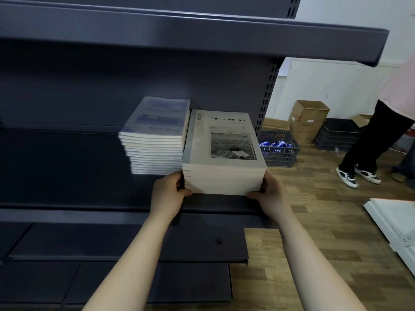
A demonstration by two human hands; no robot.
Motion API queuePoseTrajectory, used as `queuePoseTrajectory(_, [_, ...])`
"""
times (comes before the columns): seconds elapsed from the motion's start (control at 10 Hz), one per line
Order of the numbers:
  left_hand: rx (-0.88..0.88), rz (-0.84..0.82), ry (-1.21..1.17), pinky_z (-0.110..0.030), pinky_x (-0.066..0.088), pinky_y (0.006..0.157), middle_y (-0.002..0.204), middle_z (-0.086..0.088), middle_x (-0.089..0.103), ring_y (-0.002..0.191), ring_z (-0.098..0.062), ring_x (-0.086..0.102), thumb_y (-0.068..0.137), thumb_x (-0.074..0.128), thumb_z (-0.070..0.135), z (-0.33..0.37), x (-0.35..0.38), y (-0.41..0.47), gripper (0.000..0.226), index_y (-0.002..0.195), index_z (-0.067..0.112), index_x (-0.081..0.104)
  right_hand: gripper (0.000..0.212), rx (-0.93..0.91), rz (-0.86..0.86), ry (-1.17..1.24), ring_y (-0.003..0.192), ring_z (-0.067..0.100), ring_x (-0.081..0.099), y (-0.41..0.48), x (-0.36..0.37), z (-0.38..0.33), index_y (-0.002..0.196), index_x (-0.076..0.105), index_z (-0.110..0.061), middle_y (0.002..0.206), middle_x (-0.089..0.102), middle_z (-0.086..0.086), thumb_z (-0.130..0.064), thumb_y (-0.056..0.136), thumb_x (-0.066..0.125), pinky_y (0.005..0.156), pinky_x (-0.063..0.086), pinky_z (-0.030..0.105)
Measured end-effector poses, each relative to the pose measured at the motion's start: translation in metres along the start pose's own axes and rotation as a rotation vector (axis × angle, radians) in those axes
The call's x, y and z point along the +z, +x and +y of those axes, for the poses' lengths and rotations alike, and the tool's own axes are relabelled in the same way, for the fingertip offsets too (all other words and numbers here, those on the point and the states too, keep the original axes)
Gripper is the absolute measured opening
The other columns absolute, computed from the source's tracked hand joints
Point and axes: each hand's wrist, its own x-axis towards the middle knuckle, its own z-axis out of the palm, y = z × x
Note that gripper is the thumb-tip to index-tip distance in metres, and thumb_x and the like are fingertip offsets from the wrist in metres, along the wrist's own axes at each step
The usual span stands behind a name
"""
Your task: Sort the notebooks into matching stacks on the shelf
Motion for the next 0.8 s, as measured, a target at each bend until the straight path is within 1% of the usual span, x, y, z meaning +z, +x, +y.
queuePoseTrajectory(0.1, [0.016, 0.03, 0.044, -0.022, 0.048, 0.088, 0.11, 0.001, 0.069, 0.101, -0.012, 0.063, 0.074, 0.074, 0.001, 0.001, 0.003, -0.005, 0.044, 0.112, 0.02, 0.066, 0.054, -0.021, 0.071, -0.034, 0.079, -0.002, 0.061, -0.01, 0.001, -0.006, 0.098, 0.062, -0.036, 0.081, 0.065, -0.026, 0.0, 0.06, 0.076, 0.062, 0.044, 0.015])
queuePoseTrajectory(0.2, [0.045, -0.028, 0.064, -0.019, 0.045, 0.088, 0.115, 0.002, 0.066, 0.104, -0.011, 0.062, 0.08, 0.07, 0.005, 0.005, -0.003, -0.011, 0.044, 0.119, 0.021, 0.062, 0.048, 0.033, 0.075, -0.01, 0.086, 0.012, 0.061, -0.018, 0.006, -0.018, 0.11, 0.062, -0.025, 0.091, 0.065, -0.013, -0.002, 0.069, 0.07, 0.059, 0.043, 0.017])
queuePoseTrajectory(0.3, [0.104, -0.096, 0.158, -0.02, 0.041, 0.094, 0.127, 0.004, 0.06, 0.114, -0.012, 0.056, 0.086, 0.065, 0.015, 0.006, -0.02, -0.017, 0.048, 0.132, 0.023, 0.053, 0.053, 0.101, 0.084, 0.016, 0.084, 0.006, 0.06, -0.028, 0.011, -0.033, 0.126, 0.051, -0.019, 0.106, 0.065, -0.004, -0.005, 0.076, 0.064, 0.062, 0.041, 0.013])
queuePoseTrajectory(0.4, [0.15, -0.127, 0.327, -0.023, 0.041, 0.094, 0.137, 0.0, 0.053, 0.119, -0.017, 0.052, 0.091, 0.06, 0.025, 0.005, -0.043, -0.024, 0.05, 0.139, 0.023, 0.047, 0.067, 0.134, 0.095, -0.046, 0.11, 0.025, 0.06, -0.04, 0.013, -0.051, 0.141, 0.035, -0.015, 0.128, 0.058, 0.007, -0.008, 0.08, 0.062, 0.081, 0.048, 0.031])
queuePoseTrajectory(0.5, [0.181, -0.155, 0.464, -0.033, 0.046, 0.096, 0.14, -0.001, 0.051, 0.12, -0.018, 0.051, 0.093, 0.056, 0.028, 0.003, -0.066, -0.032, 0.047, 0.139, 0.022, 0.047, 0.081, 0.187, 0.057, -0.287, 0.122, 0.034, 0.051, -0.058, 0.018, -0.064, 0.151, 0.016, -0.008, 0.144, 0.043, 0.015, -0.014, 0.084, 0.062, 0.087, 0.049, 0.038])
queuePoseTrajectory(0.6, [0.235, -0.136, 0.573, -0.037, 0.046, 0.094, 0.139, 0.0, 0.052, 0.12, -0.018, 0.052, 0.094, 0.052, 0.029, -0.001, -0.083, -0.043, 0.045, 0.137, 0.022, 0.048, 0.075, 0.158, 0.01, -0.492, 0.132, 0.034, 0.043, -0.08, 0.027, -0.075, 0.151, 0.018, -0.008, 0.153, 0.031, 0.017, -0.013, 0.088, 0.057, 0.095, 0.049, 0.044])
queuePoseTrajectory(0.7, [0.28, -0.111, 0.587, -0.038, 0.046, 0.094, 0.133, 0.001, 0.056, 0.117, -0.019, 0.054, 0.094, 0.051, 0.027, -0.003, -0.098, -0.056, 0.041, 0.134, 0.021, 0.052, 0.068, 0.13, -0.005, -0.506, 0.141, 0.029, 0.032, -0.097, 0.034, -0.086, 0.151, 0.024, -0.01, 0.156, 0.028, 0.014, -0.012, 0.09, 0.054, 0.101, 0.044, 0.041])
queuePoseTrajectory(0.8, [0.283, -0.076, 0.582, -0.036, 0.045, 0.093, 0.122, 0.003, 0.06, 0.111, -0.018, 0.054, 0.093, 0.051, 0.026, -0.02, -0.106, -0.078, 0.037, 0.129, 0.02, 0.056, 0.061, 0.114, 0.023, -0.459, 0.135, 0.024, 0.041, -0.12, 0.038, -0.083, 0.148, 0.032, -0.011, 0.152, 0.035, 0.009, -0.012, 0.091, 0.054, 0.102, 0.041, 0.034])
